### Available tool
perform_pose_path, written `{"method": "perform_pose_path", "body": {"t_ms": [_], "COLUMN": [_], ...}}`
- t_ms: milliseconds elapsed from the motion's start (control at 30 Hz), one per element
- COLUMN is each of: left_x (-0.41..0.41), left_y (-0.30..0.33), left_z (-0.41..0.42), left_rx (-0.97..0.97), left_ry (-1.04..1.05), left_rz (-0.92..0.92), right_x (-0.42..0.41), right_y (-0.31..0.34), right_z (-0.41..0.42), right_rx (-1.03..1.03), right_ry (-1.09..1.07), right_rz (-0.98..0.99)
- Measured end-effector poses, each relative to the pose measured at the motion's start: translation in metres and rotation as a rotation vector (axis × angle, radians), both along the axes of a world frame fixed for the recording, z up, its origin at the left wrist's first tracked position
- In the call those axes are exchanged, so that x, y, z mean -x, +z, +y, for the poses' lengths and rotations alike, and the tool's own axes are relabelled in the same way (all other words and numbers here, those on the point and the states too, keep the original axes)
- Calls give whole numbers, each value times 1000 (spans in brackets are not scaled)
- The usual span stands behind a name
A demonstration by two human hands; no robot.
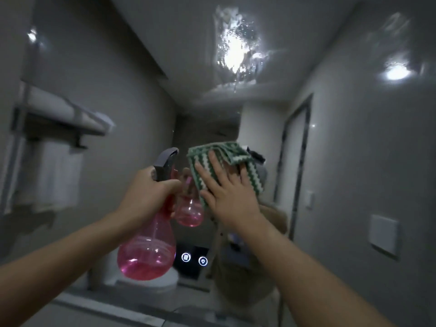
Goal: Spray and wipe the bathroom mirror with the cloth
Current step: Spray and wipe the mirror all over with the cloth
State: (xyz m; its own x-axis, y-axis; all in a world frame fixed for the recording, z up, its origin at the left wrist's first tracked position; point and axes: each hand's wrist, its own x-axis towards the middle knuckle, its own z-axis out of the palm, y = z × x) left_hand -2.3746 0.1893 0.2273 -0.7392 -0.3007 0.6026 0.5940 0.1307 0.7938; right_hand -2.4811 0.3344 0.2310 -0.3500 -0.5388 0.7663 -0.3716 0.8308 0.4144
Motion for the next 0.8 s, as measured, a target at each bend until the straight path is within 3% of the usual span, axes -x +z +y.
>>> {"method": "perform_pose_path", "body": {"t_ms": [67, 500, 800], "left_x": [1, 21, 29], "left_y": [8, 117, 116], "left_z": [-11, -12, -35], "left_rx": [2, -54, -19], "left_ry": [4, -61, 83], "left_rz": [23, 204, 180], "right_x": [5, 8, 8], "right_y": [39, 200, 220], "right_z": [-11, -23, -27], "right_rx": [-83, 1, 66], "right_ry": [-5, -72, -63], "right_rz": [24, 74, 59]}}
